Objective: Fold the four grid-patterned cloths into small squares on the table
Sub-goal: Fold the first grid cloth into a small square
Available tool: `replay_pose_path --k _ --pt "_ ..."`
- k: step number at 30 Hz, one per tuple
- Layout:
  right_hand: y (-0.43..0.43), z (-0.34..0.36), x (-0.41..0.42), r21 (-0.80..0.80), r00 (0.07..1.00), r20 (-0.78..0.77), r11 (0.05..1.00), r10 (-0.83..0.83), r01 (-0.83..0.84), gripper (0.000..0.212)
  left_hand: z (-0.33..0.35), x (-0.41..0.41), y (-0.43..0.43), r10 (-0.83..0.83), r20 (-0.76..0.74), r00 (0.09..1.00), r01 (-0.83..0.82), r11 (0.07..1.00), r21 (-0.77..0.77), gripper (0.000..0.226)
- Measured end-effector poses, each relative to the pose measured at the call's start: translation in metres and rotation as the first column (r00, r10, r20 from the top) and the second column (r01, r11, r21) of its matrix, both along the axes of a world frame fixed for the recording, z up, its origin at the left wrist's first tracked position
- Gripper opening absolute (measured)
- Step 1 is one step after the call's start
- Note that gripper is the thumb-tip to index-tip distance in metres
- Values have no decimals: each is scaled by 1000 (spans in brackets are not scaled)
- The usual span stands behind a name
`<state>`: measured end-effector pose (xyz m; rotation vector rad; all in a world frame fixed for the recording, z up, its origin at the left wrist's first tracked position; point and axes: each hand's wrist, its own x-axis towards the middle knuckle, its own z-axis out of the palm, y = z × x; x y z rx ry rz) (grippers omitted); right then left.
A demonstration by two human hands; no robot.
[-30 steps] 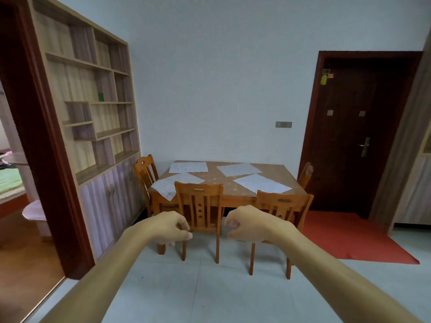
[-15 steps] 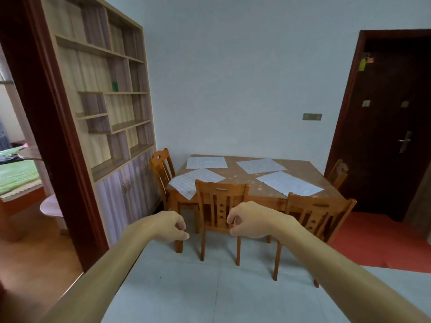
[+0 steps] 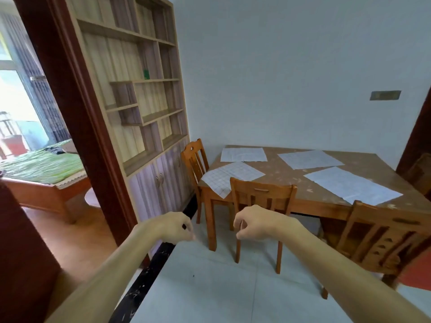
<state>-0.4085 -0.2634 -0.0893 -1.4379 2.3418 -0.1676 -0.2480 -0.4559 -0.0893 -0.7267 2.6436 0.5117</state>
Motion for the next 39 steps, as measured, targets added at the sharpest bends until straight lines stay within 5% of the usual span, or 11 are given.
replay_pose_path --k 11,21,31,39 --pt "-60 7 -182 16 998 17 998 -56 56 38 14 -162 -84 43 58 997 -46 998 40 47" --pt "-134 -6 -267 35 996 52 997 -66 64 39 -10 -270 -148 -7 87 996 -1 995 95 47" --pt "-277 -16 -330 156 995 -24 983 -97 99 30 -29 -335 -311 -20 92 996 10 994 111 49" --pt "-414 -28 -369 104 993 -7 988 -115 115 33 -30 -377 -435 0 19 1000 -3 990 140 49"
